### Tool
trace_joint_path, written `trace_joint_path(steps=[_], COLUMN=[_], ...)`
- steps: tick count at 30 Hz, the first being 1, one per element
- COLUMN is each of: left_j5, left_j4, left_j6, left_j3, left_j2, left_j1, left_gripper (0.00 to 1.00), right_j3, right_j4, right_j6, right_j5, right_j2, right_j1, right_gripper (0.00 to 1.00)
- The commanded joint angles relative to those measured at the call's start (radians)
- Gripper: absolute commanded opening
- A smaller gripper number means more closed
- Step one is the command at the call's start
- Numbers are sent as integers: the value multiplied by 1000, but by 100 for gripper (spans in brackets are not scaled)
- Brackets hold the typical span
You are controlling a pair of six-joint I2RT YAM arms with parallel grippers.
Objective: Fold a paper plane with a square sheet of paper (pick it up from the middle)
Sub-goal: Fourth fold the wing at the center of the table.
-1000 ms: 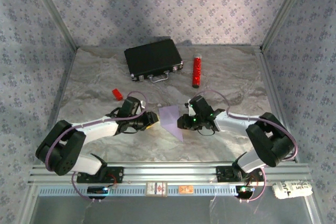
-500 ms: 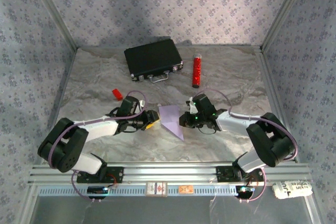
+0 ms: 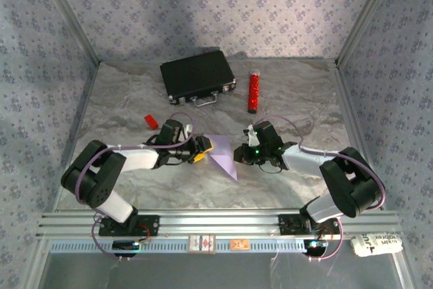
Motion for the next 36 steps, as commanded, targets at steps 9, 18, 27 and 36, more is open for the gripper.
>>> trace_joint_path(steps=[9,18,27,36], left_j5=[84,32,-133,-269], left_j4=[175,273,239,167], left_j6=[-69,-150,-176,-191], left_j3=[67,30,-7,-23], left_j2=[136,174,108,27], left_j1=[3,0,-56,-120], left_gripper=[37,6,0,0], right_j3=[-11,-5,2,-35], right_j4=[-1,-111,-290,-254], right_j6=[-6,-28,-104,-160], right_j5=[-30,60,282,417], right_j2=[-24,-91,-238,-314], right_j1=[-13,-4,15,93], right_gripper=[10,27,45,46])
